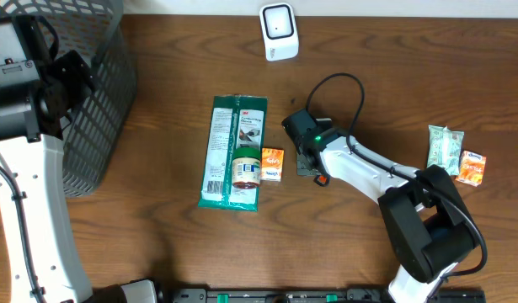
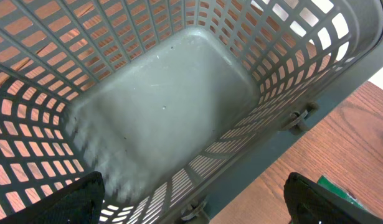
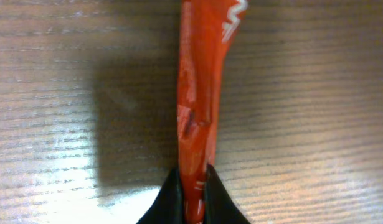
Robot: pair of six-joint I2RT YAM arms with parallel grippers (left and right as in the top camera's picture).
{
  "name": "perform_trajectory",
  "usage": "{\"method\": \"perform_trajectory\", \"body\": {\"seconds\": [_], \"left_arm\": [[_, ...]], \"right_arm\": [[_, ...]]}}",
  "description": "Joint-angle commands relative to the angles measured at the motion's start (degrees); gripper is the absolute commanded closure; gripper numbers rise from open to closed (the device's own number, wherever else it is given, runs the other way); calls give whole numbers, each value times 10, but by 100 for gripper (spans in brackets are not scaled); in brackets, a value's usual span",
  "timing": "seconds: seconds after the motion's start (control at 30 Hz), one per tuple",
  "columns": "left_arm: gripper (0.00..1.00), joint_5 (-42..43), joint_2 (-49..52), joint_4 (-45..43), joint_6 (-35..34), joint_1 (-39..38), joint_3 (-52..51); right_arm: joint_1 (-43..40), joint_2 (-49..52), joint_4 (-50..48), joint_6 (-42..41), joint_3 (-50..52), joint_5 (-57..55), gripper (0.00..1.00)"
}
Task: Scan the item barcode
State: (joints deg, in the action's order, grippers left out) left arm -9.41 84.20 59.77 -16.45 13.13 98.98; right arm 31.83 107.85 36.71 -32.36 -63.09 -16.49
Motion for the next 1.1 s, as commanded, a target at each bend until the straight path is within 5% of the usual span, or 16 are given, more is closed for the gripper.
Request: {"method": "perform_trajectory", "body": {"seconds": [0.0,0.37,0.83,1.07], "left_arm": [[8,-7,-1,0,5,3,3],[7,-7,-1,0,5,3,3],[8,-7,-1,0,5,3,3],[7,-7,-1,0,5,3,3]], "right_arm": [[-6,11,-3,1,1,41,99],[-56,-76,-19,107,-35,392,99],[-187,-55,-233,132,128,605,99],[-275,-55,-264,163,191,643,99]]}}
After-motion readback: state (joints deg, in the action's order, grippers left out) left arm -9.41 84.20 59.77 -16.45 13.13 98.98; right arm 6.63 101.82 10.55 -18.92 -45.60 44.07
